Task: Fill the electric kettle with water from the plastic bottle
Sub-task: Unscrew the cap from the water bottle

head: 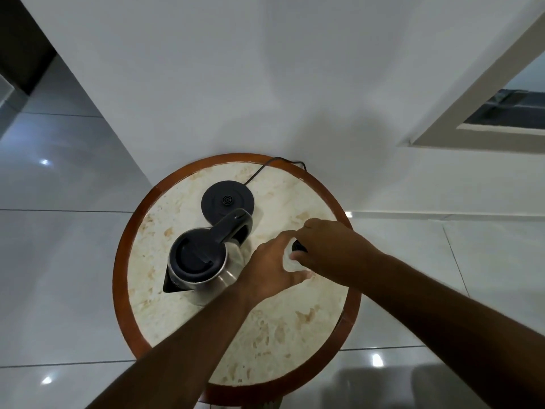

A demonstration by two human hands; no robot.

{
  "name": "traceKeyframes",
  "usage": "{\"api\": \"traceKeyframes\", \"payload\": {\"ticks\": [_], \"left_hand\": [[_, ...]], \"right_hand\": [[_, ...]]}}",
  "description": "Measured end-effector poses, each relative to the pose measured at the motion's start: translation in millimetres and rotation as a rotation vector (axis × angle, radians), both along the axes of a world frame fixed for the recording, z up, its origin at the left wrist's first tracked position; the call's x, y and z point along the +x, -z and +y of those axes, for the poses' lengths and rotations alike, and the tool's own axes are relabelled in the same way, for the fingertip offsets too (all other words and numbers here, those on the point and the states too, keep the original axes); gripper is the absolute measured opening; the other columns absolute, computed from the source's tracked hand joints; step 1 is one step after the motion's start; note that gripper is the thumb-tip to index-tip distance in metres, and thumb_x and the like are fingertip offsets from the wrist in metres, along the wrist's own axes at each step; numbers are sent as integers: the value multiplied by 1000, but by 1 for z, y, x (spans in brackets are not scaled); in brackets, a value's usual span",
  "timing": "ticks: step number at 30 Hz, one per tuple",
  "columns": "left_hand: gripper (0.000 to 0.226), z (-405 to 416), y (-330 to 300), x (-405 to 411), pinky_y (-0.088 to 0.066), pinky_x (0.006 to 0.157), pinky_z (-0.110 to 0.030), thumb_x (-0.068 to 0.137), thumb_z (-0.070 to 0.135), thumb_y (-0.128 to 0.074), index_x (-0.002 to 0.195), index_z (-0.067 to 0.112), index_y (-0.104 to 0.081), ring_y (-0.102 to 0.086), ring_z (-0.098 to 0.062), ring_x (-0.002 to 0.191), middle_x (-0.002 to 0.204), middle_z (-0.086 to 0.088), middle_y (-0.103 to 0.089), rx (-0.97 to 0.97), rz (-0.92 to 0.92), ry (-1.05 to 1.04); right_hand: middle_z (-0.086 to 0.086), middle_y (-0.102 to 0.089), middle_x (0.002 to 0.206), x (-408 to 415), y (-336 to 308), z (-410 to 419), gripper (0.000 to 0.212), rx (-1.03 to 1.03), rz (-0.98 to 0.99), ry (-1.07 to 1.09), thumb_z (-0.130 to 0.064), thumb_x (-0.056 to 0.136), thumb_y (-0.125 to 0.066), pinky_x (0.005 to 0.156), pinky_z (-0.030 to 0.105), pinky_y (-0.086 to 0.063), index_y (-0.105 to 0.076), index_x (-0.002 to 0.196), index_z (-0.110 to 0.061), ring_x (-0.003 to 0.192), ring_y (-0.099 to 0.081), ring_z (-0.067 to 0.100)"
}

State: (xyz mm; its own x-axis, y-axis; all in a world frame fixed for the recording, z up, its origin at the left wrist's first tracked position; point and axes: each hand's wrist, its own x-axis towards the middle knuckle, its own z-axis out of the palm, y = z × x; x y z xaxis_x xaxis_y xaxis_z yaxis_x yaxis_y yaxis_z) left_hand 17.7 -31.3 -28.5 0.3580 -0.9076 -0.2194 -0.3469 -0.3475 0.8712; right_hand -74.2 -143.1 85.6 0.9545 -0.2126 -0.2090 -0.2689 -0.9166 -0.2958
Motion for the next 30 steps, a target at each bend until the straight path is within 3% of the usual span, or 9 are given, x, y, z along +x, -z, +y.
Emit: {"api": "traceKeyframes", "payload": {"ticks": [4, 8, 10, 13, 16, 19, 22, 27, 30], "left_hand": [[62, 0, 0, 0, -42, 69, -1, 69, 47, -80, 117, 51, -41, -59, 5, 89, 92, 38, -55, 7, 23, -31], [67, -1, -3, 0, -42, 72, 0, 70, 46, -82, 125, 44, -43, -56, 15, 94, 99, 34, -57, -14, 14, -24], [62, 0, -3, 1, -41, 71, 1, 69, 45, -82, 118, 46, -44, -53, 20, 94, 98, 34, -58, -20, -8, -21], [60, -1, -2, 1, -42, 67, -1, 66, 49, -82, 112, 49, -43, -54, 17, 92, 96, 33, -57, -11, -46, -21], [62, -2, 3, 1, -45, 67, -7, 63, 51, -84, 111, 50, -45, -57, 10, 92, 99, 29, -61, -30, -40, -34], [66, -2, 9, 1, -54, 74, -20, 61, 52, -83, 116, 48, -47, -60, 2, 97, 106, 25, -62, -51, -34, -46], [69, 0, 14, 1, -57, 80, -27, 61, 53, -82, 120, 44, -49, -60, 1, 104, 110, 24, -62, -69, -39, -47], [67, 0, 13, 1, -54, 82, -19, 63, 51, -83, 120, 43, -48, -59, 4, 104, 109, 29, -60, -73, -34, -39], [65, -1, 11, 1, -53, 82, -19, 63, 49, -83, 118, 45, -49, -60, 2, 103, 108, 25, -62, -69, -11, -40]], "right_hand": [[9, -60, 107, 1, -2, 1, 26, -4, 42, -74, -19, 92, -58, 75, 16, -37, -61, 117, -10, 77, -49, 10], [5, -56, 96, 2, -11, -9, 23, 46, 5, -50, -11, 87, -63, 74, 21, -41, -65, 109, -10, 82, -55, 16], [0, -55, 94, -4, -11, -25, 28, 78, -44, 59, -13, 83, -68, 76, 22, -39, -65, 110, -12, 83, -53, 12], [-3, -60, 98, -25, 8, -46, 40, 116, -91, 316, -15, 76, -76, 78, 20, -41, -63, 114, -13, 83, -53, 8], [3, -66, 95, -48, 54, -51, 28, 132, 4, 476, -18, 75, -77, 75, 21, -46, -65, 100, -13, 84, -61, 15], [4, -64, 99, -64, 103, -47, 29, 141, 93, 589, -22, 77, -74, 78, 24, -47, -65, 103, -13, 89, -60, 17], [6, -62, 99, -70, 139, -37, 25, 152, 119, 635, -20, 79, -72, 76, 25, -46, -65, 101, -11, 89, -58, 19], [4, -52, 96, -73, 169, -22, 14, 164, 105, 631, -16, 83, -66, 56, 13, -30, -64, 96, -12, 74, -49, 13], [5, -52, 95, -73, 174, -20, 12, 155, 91, 635, -13, 84, -64, 63, 19, -39, -63, 95, -11, 74, -51, 15]]}}
